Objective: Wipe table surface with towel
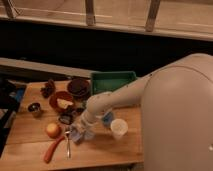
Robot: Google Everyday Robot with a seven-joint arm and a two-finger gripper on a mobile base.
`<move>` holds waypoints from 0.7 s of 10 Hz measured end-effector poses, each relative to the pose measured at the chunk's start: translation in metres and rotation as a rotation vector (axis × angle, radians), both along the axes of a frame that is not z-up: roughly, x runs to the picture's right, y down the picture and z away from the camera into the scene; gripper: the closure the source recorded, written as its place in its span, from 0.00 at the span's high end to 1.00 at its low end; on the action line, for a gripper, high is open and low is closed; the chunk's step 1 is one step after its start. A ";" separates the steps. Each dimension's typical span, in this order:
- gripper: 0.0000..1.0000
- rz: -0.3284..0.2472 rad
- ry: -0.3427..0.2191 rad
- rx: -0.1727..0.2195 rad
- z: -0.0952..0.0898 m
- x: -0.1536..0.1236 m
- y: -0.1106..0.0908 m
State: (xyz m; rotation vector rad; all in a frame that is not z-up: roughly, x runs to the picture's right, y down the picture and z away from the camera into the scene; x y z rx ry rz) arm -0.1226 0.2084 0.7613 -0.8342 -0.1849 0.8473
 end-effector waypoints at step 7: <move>0.00 0.003 0.106 -0.034 0.003 0.052 0.012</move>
